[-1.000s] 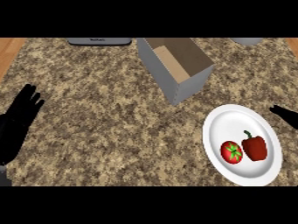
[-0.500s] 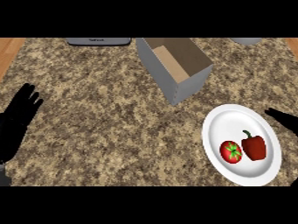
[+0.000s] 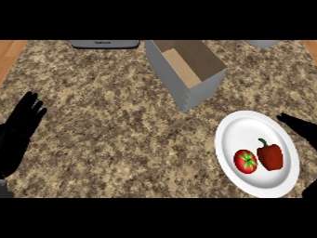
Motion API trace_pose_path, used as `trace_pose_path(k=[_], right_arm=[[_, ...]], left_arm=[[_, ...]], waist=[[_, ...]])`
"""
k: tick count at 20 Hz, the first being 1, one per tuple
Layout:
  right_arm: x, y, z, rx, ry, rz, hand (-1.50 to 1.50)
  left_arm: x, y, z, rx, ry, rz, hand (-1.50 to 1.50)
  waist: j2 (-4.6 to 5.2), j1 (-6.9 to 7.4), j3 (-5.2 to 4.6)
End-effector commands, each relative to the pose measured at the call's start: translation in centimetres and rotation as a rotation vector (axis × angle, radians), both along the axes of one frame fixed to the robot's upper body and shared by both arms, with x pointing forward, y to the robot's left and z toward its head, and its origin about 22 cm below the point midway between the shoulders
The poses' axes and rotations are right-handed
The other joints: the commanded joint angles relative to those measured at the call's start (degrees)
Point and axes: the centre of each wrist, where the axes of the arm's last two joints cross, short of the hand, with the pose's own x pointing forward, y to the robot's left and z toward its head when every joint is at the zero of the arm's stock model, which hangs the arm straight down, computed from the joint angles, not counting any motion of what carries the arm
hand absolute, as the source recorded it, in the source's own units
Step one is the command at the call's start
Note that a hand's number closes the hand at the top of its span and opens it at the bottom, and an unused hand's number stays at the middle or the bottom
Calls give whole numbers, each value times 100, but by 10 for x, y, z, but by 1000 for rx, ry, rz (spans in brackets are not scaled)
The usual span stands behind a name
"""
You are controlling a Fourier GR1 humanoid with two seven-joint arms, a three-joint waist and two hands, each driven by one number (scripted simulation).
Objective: Pick the bell pepper from the plate and place it in the cardboard box
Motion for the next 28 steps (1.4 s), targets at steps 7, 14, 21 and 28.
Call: trace_pose_path(k=[7, 14, 21, 28], right_arm=[[8, 41, -28, -87, 18, 19, -150], [4, 41, -16, -116, 42, 0, -150], [19, 25, -47, -136, 46, -25, -150], [12, 25, -45, -157, 101, -21, -150]], left_arm=[[-1, 4, -4, 3, -1, 5, 0], [8, 7, -6, 3, -7, -21, 0], [13, 12, -1, 4, -3, 11, 0], [-7, -3, 3, 17, -22, -20, 0]], waist=[[4, 12, 0], [1, -12, -1], [5, -2, 1], [-1, -1, 1]])
